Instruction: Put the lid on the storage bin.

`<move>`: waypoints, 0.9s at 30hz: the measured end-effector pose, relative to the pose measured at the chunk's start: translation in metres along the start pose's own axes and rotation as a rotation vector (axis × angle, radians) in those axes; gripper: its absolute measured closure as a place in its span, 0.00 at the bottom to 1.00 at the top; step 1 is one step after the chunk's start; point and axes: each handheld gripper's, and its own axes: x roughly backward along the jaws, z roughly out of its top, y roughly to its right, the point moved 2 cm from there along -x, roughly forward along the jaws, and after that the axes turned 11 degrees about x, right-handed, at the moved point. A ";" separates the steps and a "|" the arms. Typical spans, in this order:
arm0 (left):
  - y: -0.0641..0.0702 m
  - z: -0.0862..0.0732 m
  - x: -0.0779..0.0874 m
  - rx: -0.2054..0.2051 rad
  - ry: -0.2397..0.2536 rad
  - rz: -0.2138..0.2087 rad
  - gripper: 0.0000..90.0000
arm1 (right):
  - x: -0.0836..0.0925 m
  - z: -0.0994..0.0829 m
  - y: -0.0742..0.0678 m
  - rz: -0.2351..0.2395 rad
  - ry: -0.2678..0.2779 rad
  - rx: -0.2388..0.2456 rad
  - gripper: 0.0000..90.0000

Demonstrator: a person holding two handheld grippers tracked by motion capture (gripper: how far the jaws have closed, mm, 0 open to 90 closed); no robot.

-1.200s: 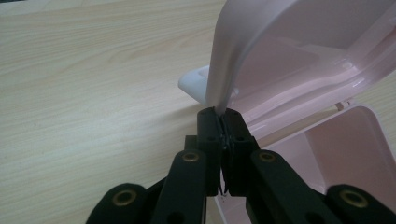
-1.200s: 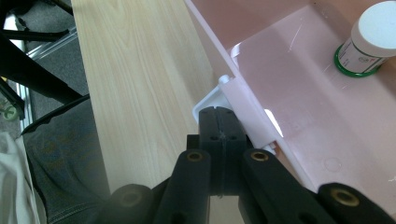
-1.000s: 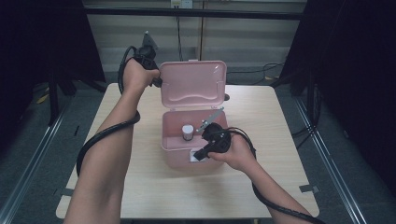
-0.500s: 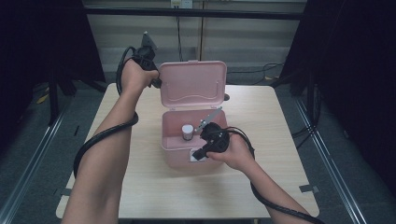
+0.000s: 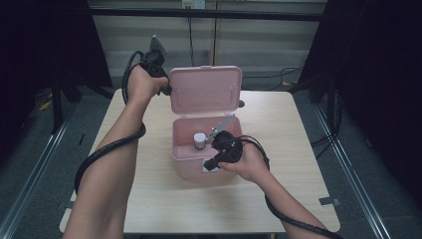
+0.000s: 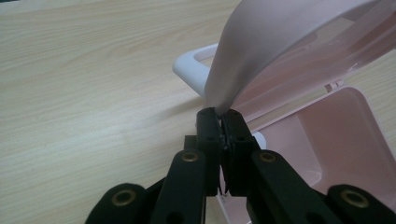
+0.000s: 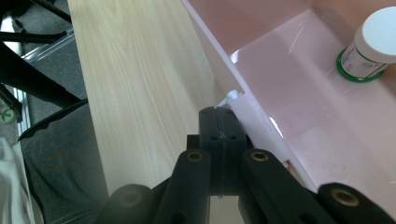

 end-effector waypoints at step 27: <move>0.014 -0.016 0.001 -0.039 -0.037 -0.028 1.00 | -0.002 0.004 0.002 -0.023 -0.005 -0.026 1.00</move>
